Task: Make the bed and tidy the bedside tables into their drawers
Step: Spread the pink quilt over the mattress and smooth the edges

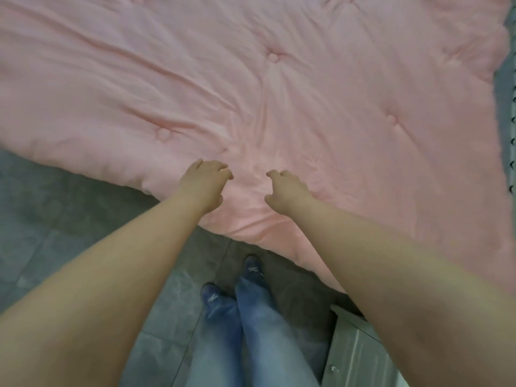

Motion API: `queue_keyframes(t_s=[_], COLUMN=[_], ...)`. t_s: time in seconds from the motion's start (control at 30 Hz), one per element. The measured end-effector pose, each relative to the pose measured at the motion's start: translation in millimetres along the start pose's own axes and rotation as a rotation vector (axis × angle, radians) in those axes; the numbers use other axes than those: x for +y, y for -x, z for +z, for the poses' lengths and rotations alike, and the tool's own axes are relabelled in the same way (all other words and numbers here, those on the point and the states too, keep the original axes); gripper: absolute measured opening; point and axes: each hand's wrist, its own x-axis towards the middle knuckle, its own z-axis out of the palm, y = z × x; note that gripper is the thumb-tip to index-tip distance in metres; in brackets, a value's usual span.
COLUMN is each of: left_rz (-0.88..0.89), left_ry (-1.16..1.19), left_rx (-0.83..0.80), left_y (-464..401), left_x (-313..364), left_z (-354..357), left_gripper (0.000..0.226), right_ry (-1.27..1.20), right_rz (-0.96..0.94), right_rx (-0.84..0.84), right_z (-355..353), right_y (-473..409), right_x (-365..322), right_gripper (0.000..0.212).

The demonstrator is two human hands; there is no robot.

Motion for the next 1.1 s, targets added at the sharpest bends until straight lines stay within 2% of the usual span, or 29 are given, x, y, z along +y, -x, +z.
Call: queue_keyframes(t_s=[0.1,0.23,0.3,0.37,0.43,0.47,0.53,0.63,0.73,0.8,0.93,0.97,1.1], left_rz=[-0.019,-0.129,-0.171,-0.184,-0.190,-0.189,-0.174,-0.085,0.068,0.090,-0.011,-0.028,-0.150], left_ry=[-0.070,-0.096,-0.097,-0.106,-0.129,-0.132,-0.132,-0.113,-0.102,-0.083,-0.082,-0.036,0.122], left_rx=[-0.024,-0.135,-0.176,-0.164,-0.121,-0.084,-0.048,-0.036,-0.024,-0.103,-0.421,-0.433,-0.302], left_y=[-8.9,-25.0,-31.2,-35.7,-41.6,-42.0,-48.9,-39.8,-17.3,-8.1,-14.9,-14.8,5.4], left_x=[-6.3,-26.6,-33.8,-35.4,-34.1,-31.8,-32.8,-41.6,-58.3,-62.0,-46.0,-41.2,-38.8], left_z=[26.0,68.5,90.1,110.2,125.7,128.1,135.7,139.3,148.0,135.3,93.7,80.8,21.3], left_gripper=[0.061,0.076,0.082,0.081,0.066,0.051,0.025,0.014,0.027,0.022,0.028,0.029,0.030], right_ry=[-0.077,-0.126,-0.009,0.176,0.296,0.320,0.332,0.278,0.149,0.088,0.048,0.006,-0.124], right_rz=[0.008,0.026,0.028,0.019,-0.011,-0.044,-0.141,-0.272,-0.325,-0.295,-0.243,-0.228,-0.190], right_rx=[-0.080,-0.156,-0.104,0.030,0.164,0.167,0.083,-0.061,-0.187,-0.256,-0.412,-0.430,-0.386], right_z=[25.9,71.8,96.9,113.9,121.8,122.9,125.9,124.3,123.6,121.7,98.7,86.9,32.5], right_y=[-13.3,-40.8,-49.8,-58.4,-70.3,-74.8,-89.2,-91.9,-76.9,-70.9,-57.3,-52.9,-36.2], right_x=[-0.7,-0.6,1.9,4.4,6.5,9.5,13.4,11.7,7.3,8.1,-3.6,-9.7,-29.1], right_gripper=[0.064,0.076,0.069,0.053,0.032,0.025,0.026,0.027,0.030,0.031,0.040,0.043,0.042])
